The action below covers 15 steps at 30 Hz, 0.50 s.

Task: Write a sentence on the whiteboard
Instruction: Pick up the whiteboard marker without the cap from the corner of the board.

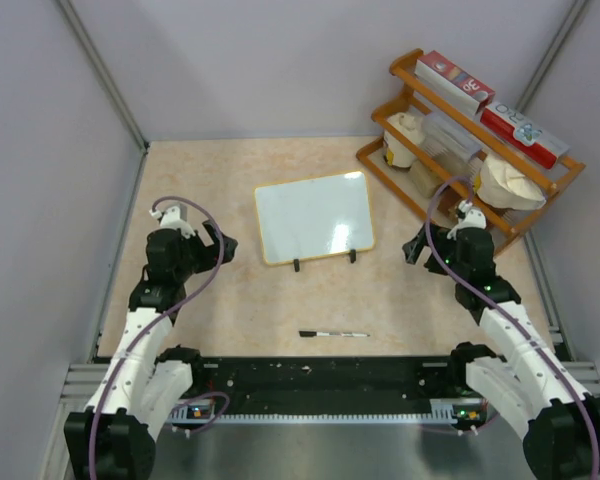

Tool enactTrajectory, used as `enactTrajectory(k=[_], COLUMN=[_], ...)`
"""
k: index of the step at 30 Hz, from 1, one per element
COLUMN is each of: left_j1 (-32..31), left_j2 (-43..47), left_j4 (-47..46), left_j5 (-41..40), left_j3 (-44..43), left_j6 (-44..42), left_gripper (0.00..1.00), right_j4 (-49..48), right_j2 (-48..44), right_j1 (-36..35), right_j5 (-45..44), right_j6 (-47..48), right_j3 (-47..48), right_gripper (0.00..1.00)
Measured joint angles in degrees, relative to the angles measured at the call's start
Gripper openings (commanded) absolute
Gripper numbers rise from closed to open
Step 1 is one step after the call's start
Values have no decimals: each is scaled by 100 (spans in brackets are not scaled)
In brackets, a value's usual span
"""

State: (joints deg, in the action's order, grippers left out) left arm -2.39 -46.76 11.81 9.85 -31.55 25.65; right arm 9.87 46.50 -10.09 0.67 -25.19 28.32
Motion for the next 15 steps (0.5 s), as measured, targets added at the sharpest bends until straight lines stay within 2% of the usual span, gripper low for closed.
enactTrajectory(k=[8, 12, 15], left_j1=[0, 2, 2], left_j2=[254, 315, 442], left_j4=[188, 352, 520], left_j5=[326, 614, 885], left_j3=[15, -2, -96], left_j6=[-7, -35, -68], left_gripper=[99, 98, 98], right_j4=[531, 730, 861], right_j2=[168, 378, 575], right_j1=[-90, -723, -1565], right_j5=[632, 651, 573], right_j6=[72, 227, 411], right_j3=[365, 686, 925], right_gripper=[99, 99, 99])
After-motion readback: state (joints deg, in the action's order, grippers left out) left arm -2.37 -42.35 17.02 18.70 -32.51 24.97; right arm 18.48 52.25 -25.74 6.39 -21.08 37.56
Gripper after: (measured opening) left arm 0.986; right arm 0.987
